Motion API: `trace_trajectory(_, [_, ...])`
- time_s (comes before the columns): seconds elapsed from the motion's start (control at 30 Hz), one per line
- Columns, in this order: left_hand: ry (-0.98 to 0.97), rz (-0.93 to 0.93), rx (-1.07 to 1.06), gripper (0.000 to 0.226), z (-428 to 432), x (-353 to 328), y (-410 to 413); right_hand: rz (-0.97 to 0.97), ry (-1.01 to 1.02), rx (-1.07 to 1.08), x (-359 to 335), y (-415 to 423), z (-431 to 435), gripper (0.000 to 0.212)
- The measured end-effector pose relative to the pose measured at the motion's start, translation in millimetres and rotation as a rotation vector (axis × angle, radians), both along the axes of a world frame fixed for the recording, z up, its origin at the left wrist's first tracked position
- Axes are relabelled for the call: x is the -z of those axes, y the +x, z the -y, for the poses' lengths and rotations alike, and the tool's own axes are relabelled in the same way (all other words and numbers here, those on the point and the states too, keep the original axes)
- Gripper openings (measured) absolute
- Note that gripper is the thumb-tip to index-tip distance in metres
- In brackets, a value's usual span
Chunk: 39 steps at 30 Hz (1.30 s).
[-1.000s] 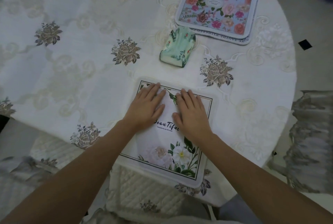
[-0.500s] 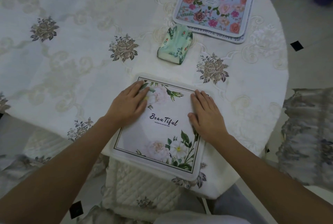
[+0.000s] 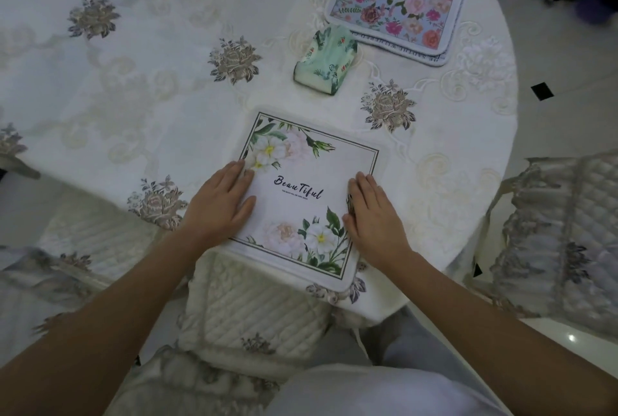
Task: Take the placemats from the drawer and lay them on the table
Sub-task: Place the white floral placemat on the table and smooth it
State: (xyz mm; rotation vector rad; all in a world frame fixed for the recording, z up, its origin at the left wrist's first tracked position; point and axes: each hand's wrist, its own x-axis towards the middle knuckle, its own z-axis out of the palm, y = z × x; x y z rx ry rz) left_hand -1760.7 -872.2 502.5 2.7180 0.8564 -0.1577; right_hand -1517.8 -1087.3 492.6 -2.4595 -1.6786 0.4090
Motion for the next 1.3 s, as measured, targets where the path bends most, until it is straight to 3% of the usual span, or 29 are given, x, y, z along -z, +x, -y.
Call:
trace_trajectory(0.67, [-0.008, 0.080, -0.096, 0.063, 86, -5, -77, -0.052, 0.027, -0.041, -5, -74, 62, 0.058])
trace_trajectory(0.97, [-0.006, 0.079, 0.069, 0.062, 109, 5, -76, -0.064, 0.027, -0.305, -1, -136, 30, 0.058])
trace_trajectory(1.3, [0.018, 0.073, -0.009, 0.062, 90, 2, -107, -0.006, -0.014, -0.375, -3, -116, 70, 0.061])
